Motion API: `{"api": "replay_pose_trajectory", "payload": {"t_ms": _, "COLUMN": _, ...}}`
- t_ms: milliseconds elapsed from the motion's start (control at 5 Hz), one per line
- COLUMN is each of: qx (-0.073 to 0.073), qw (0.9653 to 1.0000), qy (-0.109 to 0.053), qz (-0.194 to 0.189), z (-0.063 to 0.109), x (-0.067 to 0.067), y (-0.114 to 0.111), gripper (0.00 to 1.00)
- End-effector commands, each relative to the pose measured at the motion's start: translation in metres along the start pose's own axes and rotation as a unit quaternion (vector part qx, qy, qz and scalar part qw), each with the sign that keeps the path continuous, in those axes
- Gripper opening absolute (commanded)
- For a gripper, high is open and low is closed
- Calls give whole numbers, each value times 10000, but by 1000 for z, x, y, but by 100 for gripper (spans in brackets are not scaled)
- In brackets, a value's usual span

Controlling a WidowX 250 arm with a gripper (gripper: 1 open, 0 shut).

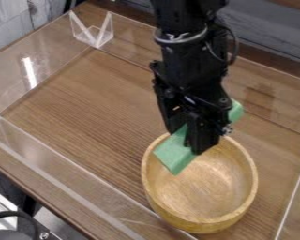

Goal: Put the green block in the brown bowl

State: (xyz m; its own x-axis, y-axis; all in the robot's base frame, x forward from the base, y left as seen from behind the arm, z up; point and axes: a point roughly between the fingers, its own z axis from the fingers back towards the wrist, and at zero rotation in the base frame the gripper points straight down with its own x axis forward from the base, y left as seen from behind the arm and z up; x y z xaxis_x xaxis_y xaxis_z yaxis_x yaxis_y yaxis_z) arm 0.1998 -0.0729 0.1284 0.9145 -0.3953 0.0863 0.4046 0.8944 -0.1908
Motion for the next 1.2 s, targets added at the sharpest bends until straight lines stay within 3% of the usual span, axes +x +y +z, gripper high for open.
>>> {"api": "replay_pose_trajectory", "payload": {"t_ms": 0, "qx": 88, "qw": 9995, "qy": -286, "qz": 55, "z": 10, "x": 4, "y": -4, "gripper": 0}}
{"api": "replay_pose_trajectory", "payload": {"t_ms": 400, "qx": 153, "qw": 9986, "qy": -445, "qz": 258, "z": 11, "x": 3, "y": -9, "gripper": 0}}
{"api": "replay_pose_trajectory", "payload": {"t_ms": 1000, "qx": 171, "qw": 9982, "qy": -482, "qz": 316, "z": -6, "x": 7, "y": 0, "gripper": 0}}
